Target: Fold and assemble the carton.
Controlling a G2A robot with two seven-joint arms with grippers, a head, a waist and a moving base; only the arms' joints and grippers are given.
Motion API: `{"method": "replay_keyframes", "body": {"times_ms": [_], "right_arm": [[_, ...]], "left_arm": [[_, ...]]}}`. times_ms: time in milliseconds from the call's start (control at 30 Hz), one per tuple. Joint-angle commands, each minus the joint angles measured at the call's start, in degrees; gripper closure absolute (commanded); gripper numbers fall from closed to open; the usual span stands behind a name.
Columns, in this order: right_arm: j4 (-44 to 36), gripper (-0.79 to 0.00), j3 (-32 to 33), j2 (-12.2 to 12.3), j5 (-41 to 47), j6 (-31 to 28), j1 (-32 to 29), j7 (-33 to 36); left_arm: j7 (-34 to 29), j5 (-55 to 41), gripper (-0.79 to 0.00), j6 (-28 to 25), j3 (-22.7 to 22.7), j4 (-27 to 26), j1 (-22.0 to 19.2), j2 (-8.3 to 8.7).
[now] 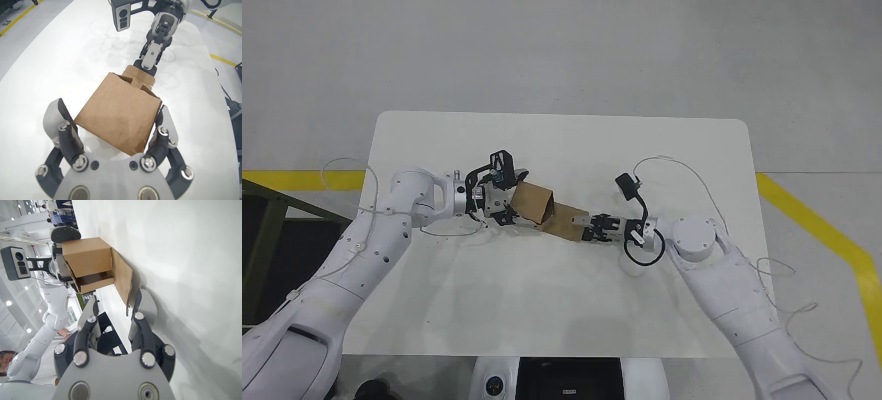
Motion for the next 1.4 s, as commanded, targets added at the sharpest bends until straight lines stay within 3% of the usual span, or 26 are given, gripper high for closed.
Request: {"method": "replay_keyframes", "body": {"times_ms": [0, 767, 1167, 1367], "right_arm": [[0.8, -0.363, -0.9, -0.4, 1.1, -0.4, 0.9, 0.0], [3.3, -0.354, -6.2, -3.3, 10.9, -5.1, 6.7, -0.5], [5.8, -0.175, -7.0, -4.0, 11.9, -6.0, 7.3, -1.0], [6.6, -0.179, -7.2, -4.1, 11.5, -5.6, 7.5, -1.0]], "left_arm": [[-0.1, -0.1, -0.785, 0.0, 0.0, 0.0, 0.0, 0.01], [-0.6, -0.3, -0.785, 0.0, 0.5, 0.5, -0.4, -0.09], [-0.6, -0.3, -0.785, 0.0, 0.9, 0.7, -0.4, 0.19], [-0.3, -0.1, -0.785, 0.0, 1.3, 0.6, -0.7, 0.31]]}}
